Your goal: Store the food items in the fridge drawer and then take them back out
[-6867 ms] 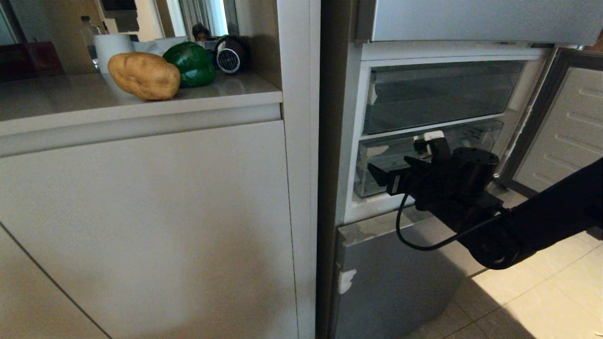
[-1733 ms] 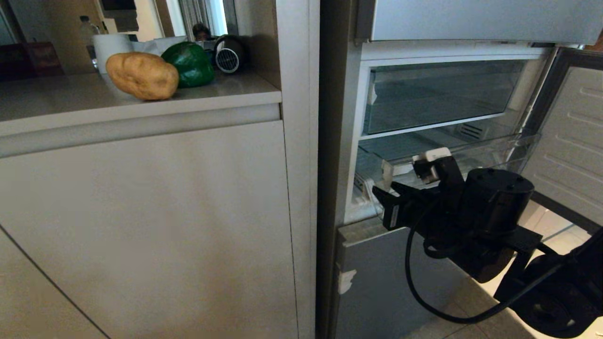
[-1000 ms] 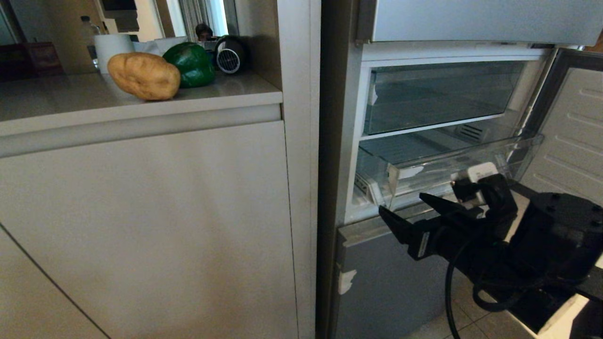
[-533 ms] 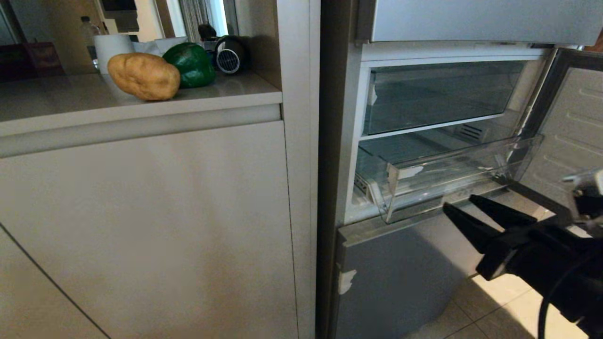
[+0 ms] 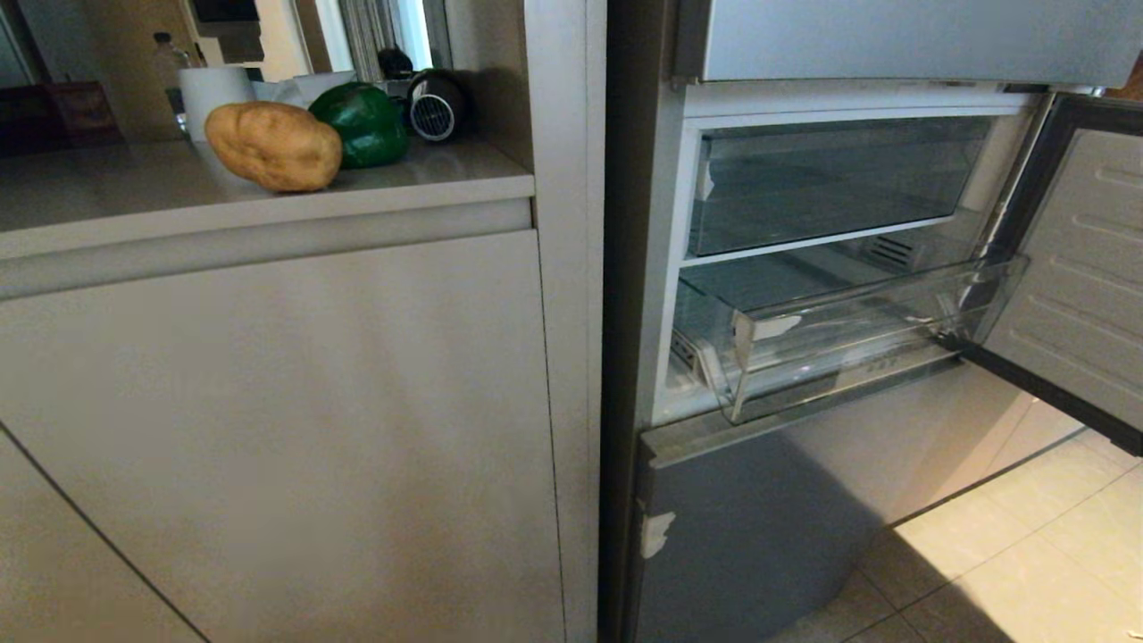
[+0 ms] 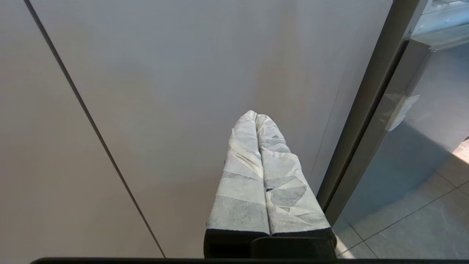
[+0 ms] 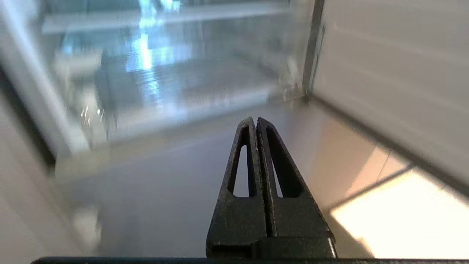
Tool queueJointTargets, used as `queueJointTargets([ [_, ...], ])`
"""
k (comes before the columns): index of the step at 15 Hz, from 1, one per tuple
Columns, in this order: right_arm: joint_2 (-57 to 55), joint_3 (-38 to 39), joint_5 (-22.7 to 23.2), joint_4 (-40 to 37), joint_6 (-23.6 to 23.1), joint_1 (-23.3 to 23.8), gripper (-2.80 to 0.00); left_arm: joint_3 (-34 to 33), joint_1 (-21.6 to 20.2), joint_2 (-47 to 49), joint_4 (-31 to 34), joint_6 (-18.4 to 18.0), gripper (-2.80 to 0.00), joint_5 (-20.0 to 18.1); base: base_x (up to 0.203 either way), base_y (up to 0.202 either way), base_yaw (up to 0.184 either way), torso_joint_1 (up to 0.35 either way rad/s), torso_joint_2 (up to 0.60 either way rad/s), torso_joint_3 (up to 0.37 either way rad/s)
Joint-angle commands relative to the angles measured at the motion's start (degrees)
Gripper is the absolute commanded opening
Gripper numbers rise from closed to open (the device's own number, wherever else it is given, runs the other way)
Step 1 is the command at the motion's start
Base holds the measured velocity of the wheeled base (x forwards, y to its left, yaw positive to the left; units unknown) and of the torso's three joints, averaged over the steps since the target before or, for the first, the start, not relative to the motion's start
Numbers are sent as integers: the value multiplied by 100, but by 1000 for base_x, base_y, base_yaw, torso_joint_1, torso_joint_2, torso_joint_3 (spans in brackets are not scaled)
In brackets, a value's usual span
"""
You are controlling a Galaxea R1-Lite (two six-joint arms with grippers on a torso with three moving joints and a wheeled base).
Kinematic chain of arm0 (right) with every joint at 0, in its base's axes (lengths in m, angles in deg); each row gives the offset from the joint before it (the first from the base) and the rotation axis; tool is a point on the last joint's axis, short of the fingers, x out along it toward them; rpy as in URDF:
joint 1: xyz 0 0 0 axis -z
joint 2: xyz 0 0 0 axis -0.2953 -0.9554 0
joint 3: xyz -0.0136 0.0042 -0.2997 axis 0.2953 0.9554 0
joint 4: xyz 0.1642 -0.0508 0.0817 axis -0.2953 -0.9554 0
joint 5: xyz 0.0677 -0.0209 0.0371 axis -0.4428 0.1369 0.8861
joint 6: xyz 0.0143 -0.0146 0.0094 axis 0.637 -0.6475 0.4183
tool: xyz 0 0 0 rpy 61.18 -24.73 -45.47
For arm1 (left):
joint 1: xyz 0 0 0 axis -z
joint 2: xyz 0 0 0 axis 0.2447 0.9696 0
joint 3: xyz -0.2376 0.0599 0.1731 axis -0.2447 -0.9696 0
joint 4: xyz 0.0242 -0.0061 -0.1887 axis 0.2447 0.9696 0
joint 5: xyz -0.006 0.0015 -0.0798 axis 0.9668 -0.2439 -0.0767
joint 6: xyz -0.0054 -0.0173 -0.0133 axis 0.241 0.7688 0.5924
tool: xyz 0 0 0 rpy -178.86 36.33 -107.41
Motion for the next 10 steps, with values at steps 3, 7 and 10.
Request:
queueJointTargets([
  [3, 1979, 834, 1581, -2663, -136, 217, -280, 0, 0, -1, 3, 10, -280, 1, 0, 0, 0, 0, 0, 0],
  [7, 1929, 901, 1725, -3433, -140, 638, -280, 0, 0, -1, -4, 10, -280, 1, 0, 0, 0, 0, 0, 0],
  [10, 2192, 902, 1738, -3425, -253, 1305, -280, 0, 0, -1, -6, 10, -280, 1, 0, 0, 0, 0, 0, 0],
])
